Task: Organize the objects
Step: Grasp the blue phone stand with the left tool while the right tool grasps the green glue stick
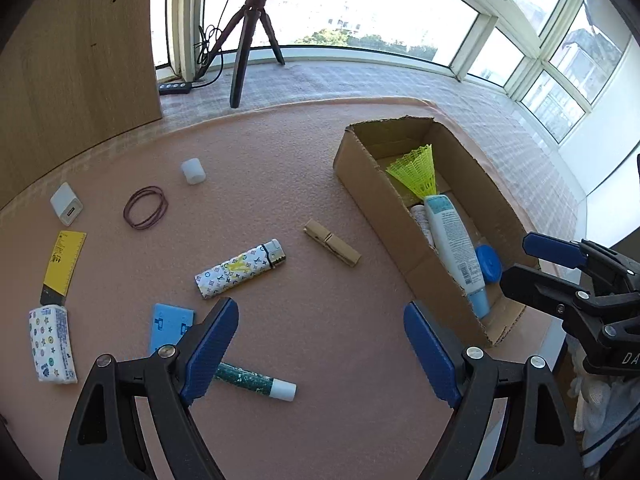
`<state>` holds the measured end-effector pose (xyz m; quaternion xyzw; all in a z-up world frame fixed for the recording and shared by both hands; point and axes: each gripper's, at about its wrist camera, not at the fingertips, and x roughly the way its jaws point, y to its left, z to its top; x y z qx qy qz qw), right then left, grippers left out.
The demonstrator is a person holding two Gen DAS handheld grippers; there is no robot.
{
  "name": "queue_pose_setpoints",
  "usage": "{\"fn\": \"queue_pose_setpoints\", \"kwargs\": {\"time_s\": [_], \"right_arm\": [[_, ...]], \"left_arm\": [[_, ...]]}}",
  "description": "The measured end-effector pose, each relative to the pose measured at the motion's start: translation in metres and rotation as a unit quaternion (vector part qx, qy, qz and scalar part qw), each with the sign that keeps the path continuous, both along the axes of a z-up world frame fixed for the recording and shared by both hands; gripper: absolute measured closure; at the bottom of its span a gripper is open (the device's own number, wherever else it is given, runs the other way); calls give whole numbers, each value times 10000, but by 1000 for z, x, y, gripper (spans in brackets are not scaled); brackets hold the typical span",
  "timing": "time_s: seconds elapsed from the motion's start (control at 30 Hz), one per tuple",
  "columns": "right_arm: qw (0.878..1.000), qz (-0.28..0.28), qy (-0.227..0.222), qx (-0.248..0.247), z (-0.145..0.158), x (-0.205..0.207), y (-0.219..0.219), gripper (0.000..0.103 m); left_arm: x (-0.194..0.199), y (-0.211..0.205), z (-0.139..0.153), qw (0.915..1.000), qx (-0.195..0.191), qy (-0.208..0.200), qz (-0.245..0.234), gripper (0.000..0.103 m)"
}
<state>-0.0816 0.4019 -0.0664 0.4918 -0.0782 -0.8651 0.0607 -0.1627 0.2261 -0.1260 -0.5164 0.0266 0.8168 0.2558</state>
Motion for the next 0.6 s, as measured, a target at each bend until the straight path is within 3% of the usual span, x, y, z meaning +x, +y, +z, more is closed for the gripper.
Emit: {"fn": "queue_pose_setpoints", "kwargs": {"time_s": [0.13,0.33,0.6], "right_arm": [[9996,250,128,24,-3,4,-26,30],[9971,419,183,-613,-14,5,-51,30],[9950,934,-69,-335,-39,-3,-96,30]], "left_arm": [[-10,-38,-7,9994,-146,-55,314,16],[-22,-76,-22,9975,-352,-179,588,16],[-35,-88,-56,9951,-512,-530,662,25]]}}
